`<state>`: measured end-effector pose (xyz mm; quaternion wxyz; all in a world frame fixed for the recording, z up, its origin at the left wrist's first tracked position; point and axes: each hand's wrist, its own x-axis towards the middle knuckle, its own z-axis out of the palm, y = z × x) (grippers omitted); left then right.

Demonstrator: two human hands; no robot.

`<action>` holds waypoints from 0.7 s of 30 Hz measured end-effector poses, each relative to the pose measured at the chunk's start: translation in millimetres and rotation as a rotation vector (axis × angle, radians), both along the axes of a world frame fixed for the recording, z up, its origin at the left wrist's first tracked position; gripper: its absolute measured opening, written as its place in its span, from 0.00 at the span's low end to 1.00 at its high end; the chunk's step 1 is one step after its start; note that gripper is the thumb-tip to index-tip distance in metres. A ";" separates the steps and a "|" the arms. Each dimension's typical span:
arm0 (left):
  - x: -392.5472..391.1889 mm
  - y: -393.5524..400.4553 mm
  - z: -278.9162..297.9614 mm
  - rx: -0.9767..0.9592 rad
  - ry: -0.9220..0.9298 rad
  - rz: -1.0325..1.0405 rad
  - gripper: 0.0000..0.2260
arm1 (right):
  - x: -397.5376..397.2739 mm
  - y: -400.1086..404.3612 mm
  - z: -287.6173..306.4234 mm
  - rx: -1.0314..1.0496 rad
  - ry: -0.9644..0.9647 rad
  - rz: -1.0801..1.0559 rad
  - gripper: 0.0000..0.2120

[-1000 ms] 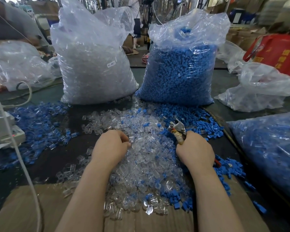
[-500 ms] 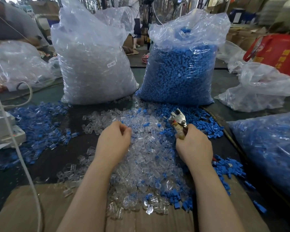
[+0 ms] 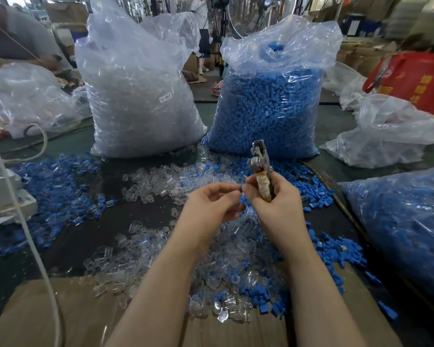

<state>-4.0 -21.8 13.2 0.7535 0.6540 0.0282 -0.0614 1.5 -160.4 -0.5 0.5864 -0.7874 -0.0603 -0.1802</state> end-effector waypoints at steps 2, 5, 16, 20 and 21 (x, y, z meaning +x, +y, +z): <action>-0.7 -0.9 0.9 -0.163 0.070 -0.008 0.06 | -0.9 0.9 -0.1 0.040 -0.002 0.035 0.05; -1.7 -0.4 0.4 -0.268 0.106 0.007 0.04 | -2.2 3.6 -1.3 0.053 0.019 0.060 0.04; -0.9 2.9 3.3 -0.380 0.137 0.007 0.08 | -4.3 5.0 1.7 0.114 0.005 0.107 0.11; -1.8 2.0 5.0 -0.351 0.099 -0.025 0.12 | -5.2 3.2 2.7 0.181 -0.010 0.073 0.11; -2.0 2.1 4.6 -0.335 0.089 -0.019 0.12 | -5.6 2.8 3.1 0.187 -0.009 0.071 0.10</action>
